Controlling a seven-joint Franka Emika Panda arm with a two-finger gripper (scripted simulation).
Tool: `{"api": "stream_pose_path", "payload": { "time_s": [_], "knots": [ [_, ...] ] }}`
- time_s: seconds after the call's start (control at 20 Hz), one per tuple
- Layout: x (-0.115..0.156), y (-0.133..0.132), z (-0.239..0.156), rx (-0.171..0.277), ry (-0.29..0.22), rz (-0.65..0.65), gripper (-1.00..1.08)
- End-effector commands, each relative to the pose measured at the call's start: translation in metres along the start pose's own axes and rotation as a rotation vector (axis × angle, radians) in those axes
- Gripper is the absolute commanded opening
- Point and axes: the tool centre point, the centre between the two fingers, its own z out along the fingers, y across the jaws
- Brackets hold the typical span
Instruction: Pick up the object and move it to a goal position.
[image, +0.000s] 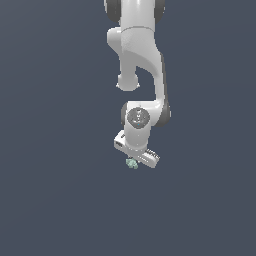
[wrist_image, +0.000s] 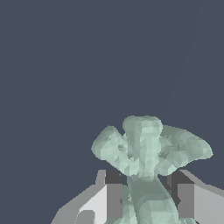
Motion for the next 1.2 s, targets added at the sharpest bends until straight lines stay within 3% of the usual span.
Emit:
{"api": "stream_pose_path", "payload": {
  "time_s": [0.0,0.6,1.15],
  "knots": [
    [0.0,0.0,0.0,0.0,0.0,0.0,-1.0],
    [-0.004,0.001,-0.011,0.0,0.0,0.0,-1.0],
    [-0.025,0.004,-0.079,0.001,0.0,0.0,-1.0]
  ]
}}
